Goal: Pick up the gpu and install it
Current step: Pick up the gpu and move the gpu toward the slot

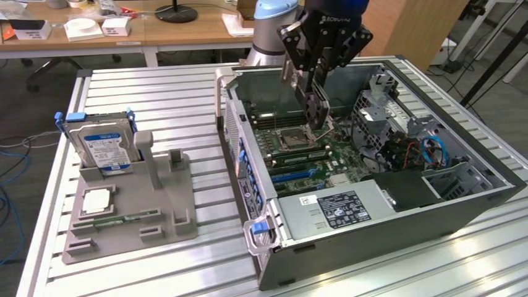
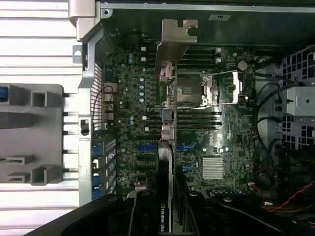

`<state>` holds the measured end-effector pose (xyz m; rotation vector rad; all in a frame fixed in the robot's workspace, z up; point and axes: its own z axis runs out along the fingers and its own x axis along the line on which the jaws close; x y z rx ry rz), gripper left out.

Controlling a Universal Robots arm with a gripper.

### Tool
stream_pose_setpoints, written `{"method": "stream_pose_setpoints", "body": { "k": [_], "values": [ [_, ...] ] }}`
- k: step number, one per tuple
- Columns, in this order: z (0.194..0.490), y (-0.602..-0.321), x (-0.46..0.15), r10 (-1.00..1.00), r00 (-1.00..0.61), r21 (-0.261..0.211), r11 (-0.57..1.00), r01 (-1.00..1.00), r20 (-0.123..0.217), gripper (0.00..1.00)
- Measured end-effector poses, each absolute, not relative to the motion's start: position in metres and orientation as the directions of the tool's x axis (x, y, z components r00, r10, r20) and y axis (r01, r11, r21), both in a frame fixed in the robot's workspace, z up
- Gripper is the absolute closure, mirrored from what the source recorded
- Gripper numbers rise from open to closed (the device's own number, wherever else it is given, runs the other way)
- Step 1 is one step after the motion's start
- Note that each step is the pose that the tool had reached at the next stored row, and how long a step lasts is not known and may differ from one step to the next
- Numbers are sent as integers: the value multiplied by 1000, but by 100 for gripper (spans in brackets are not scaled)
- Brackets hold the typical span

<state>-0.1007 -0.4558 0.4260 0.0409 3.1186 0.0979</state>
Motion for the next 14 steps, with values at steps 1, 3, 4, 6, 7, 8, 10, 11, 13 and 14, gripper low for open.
{"method": "stream_pose_setpoints", "body": {
  "k": [1, 3, 4, 6, 7, 8, 10, 11, 13, 14],
  "values": [
    [426, -456, -99, 27, -999, 63, 998, 25, -20, 74],
    [426, -456, -96, 27, -999, 63, 998, 25, -20, 74],
    [426, -456, -95, 26, -999, 63, 998, 25, -20, 74],
    [426, -456, -92, 26, -999, 63, 998, 25, -20, 74],
    [426, -456, -90, 26, -999, 63, 998, 25, -20, 74],
    [426, -456, -88, 26, -999, 63, 998, 25, -20, 74],
    [426, -456, -85, 26, -999, 63, 998, 25, -20, 74],
    [426, -456, -84, 26, -999, 63, 998, 25, -20, 74],
    [426, -456, -81, 26, -999, 63, 998, 25, -20, 74],
    [426, -456, -79, 26, -999, 63, 998, 25, -20, 74]
  ]
}}
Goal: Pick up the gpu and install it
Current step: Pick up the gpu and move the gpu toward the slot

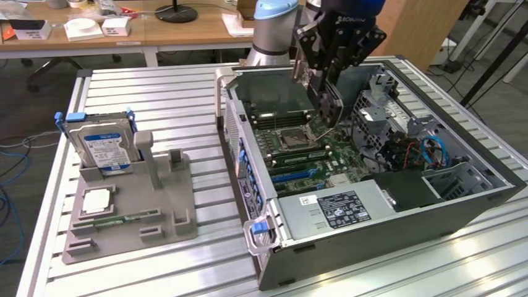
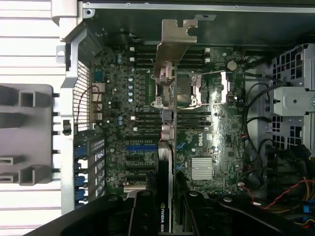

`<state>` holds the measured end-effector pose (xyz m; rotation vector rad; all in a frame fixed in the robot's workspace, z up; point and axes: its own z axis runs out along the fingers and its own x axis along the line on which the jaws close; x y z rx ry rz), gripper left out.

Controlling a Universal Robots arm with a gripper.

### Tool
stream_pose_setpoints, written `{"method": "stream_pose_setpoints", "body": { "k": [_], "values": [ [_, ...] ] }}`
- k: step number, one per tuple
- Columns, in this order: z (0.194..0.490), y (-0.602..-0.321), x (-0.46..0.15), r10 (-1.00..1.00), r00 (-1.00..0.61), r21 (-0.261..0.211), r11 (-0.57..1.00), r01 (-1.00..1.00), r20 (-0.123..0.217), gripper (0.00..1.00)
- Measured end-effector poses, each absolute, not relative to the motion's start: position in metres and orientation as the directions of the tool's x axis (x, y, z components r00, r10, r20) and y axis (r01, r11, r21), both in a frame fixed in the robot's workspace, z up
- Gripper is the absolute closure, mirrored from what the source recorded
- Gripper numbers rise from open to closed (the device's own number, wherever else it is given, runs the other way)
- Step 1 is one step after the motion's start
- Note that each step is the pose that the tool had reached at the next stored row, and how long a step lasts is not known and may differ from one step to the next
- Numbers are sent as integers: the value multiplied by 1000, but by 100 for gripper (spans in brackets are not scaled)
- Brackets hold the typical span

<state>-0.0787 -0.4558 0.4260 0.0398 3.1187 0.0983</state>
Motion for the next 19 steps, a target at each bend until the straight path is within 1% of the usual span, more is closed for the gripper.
{"method": "stream_pose_setpoints", "body": {
  "k": [19],
  "values": [
    [426, -456, -57, 25, -999, 65, 998, 24, -20, 74]
  ]
}}
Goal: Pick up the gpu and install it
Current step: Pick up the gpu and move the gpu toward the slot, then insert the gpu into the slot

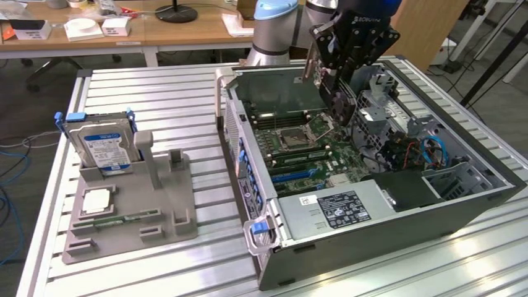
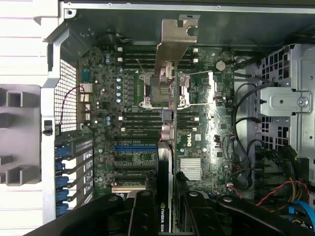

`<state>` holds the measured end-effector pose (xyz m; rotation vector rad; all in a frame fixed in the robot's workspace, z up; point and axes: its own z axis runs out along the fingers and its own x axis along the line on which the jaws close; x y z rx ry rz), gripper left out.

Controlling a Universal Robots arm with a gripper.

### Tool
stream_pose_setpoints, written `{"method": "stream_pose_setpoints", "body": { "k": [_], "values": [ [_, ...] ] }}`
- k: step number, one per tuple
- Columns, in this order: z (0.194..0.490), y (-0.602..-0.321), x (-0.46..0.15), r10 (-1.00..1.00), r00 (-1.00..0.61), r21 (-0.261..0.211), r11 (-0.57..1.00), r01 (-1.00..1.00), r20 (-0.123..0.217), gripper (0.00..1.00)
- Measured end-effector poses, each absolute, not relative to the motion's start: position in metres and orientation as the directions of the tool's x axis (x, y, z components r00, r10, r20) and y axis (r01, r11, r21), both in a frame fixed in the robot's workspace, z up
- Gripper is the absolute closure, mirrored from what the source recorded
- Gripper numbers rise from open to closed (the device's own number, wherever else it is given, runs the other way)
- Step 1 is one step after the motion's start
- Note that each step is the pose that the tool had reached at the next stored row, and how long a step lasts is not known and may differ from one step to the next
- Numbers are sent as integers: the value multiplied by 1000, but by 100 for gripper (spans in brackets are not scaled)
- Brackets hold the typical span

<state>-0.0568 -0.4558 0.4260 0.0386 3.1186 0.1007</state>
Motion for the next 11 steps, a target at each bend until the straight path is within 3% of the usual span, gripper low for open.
{"method": "stream_pose_setpoints", "body": {
  "k": [11],
  "values": [
    [426, -456, -52, 25, -999, 65, 998, 24, -20, 74]
  ]
}}
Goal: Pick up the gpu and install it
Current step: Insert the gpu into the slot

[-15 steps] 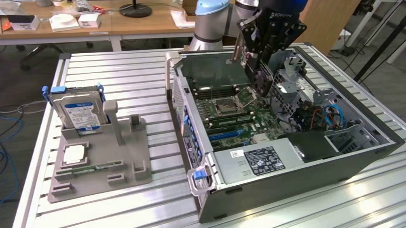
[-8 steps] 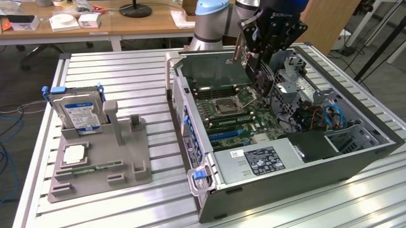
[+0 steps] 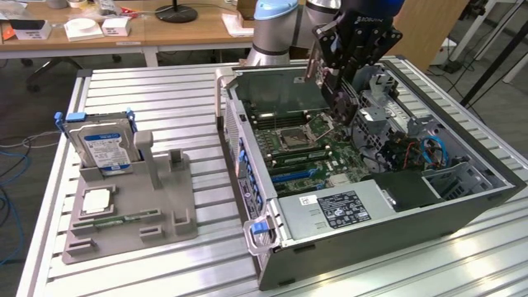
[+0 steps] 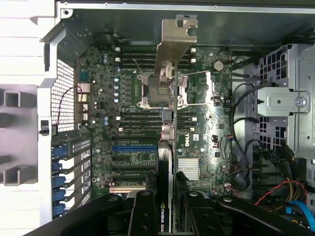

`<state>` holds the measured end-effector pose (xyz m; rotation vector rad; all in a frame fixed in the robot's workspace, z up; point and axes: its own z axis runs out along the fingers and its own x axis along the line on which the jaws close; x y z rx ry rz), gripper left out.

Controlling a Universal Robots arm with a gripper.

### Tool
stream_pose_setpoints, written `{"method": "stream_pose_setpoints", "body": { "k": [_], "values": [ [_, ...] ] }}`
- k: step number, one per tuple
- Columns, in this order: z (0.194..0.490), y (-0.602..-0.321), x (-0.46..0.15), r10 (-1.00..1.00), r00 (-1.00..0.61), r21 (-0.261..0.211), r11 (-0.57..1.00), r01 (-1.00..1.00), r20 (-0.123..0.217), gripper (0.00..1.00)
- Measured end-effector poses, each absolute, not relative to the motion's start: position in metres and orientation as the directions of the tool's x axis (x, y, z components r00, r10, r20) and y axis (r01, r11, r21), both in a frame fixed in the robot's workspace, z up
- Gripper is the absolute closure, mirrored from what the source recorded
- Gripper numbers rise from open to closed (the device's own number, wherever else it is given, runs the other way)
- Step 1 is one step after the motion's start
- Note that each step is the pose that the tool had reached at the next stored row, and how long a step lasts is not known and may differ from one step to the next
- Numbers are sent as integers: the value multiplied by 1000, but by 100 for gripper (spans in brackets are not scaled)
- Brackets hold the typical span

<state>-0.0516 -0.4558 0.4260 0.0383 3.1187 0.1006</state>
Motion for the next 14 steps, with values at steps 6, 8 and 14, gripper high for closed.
{"method": "stream_pose_setpoints", "body": {
  "k": [6, 8, 14],
  "values": [
    [426, -456, -49, 25, -999, 65, 998, 24, -20, 74],
    [426, -456, -48, 25, -999, 65, 998, 24, -20, 74],
    [426, -456, -45, 25, -999, 65, 998, 24, -20, 74]
  ]
}}
